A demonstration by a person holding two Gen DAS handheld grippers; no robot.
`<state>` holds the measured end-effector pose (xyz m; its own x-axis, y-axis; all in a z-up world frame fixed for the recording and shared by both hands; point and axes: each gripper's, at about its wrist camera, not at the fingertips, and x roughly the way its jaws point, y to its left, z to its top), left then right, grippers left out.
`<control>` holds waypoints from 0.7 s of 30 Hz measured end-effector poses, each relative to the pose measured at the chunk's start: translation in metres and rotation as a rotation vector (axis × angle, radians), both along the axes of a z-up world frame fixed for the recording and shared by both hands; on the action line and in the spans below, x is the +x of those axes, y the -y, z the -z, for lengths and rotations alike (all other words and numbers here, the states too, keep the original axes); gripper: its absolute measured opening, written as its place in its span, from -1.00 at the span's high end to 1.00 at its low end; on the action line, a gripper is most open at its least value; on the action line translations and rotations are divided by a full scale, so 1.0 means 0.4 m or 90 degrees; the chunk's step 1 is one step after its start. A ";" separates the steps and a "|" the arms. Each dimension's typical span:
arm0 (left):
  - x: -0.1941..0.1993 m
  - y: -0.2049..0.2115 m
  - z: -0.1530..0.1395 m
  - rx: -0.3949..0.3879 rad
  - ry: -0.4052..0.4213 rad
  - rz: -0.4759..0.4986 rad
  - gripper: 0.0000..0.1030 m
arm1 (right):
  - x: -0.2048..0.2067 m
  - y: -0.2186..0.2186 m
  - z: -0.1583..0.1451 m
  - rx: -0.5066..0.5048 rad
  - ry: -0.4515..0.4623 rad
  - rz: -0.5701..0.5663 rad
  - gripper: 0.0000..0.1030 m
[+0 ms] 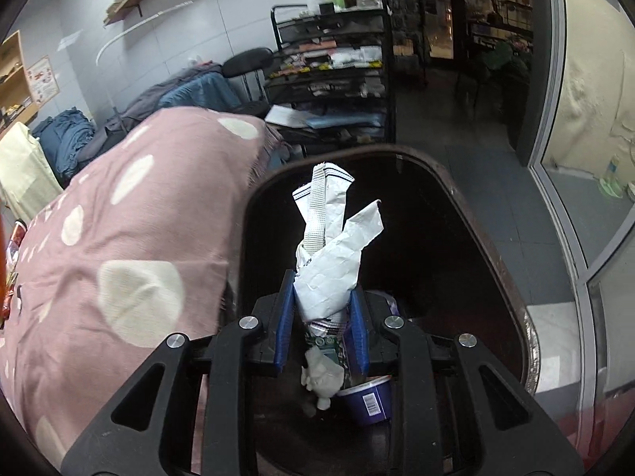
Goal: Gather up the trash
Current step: 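Carry the white tissue over the bin and open the right gripper, then move the orange peel over the bin and open the left gripper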
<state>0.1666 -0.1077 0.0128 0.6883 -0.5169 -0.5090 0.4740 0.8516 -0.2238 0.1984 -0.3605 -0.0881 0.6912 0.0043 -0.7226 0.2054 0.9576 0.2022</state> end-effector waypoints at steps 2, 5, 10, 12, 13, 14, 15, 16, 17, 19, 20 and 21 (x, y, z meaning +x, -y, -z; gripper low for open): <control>0.002 0.013 0.005 0.006 -0.001 0.005 0.75 | 0.008 0.006 0.022 -0.003 -0.014 0.006 0.41; -0.003 0.030 0.009 0.014 -0.001 0.014 0.74 | 0.015 0.013 0.056 0.003 -0.039 0.014 0.09; 0.001 0.055 0.014 0.020 -0.009 0.028 0.74 | -0.006 0.019 0.069 0.021 -0.027 0.026 -0.50; 0.002 0.064 0.016 0.016 -0.014 0.035 0.74 | -0.016 0.020 0.070 0.027 -0.022 0.026 -0.61; 0.002 0.069 0.016 0.016 -0.015 0.039 0.74 | -0.020 0.022 0.070 0.030 -0.018 0.028 -0.63; 0.004 0.074 0.016 0.017 -0.014 0.042 0.74 | -0.025 0.023 0.067 0.033 -0.012 0.030 -0.63; 0.003 0.081 0.015 0.019 -0.013 0.046 0.74 | -0.030 0.025 0.065 0.038 -0.005 0.031 -0.65; 0.002 0.088 0.014 0.020 -0.012 0.050 0.74 | -0.031 0.027 0.061 0.039 -0.001 0.032 -0.66; 0.001 0.095 0.013 0.020 -0.012 0.055 0.74 | -0.034 0.031 0.056 0.040 0.004 0.035 -0.69; 0.004 0.109 0.014 0.020 -0.015 0.064 0.74 | -0.046 0.040 0.040 0.040 0.021 0.046 -0.73; 0.007 0.115 0.014 0.021 -0.016 0.067 0.74 | -0.043 0.039 0.035 0.040 0.025 0.049 -0.74; 0.010 0.123 0.016 0.023 -0.018 0.071 0.74 | -0.050 0.044 0.027 0.041 0.033 0.057 -0.75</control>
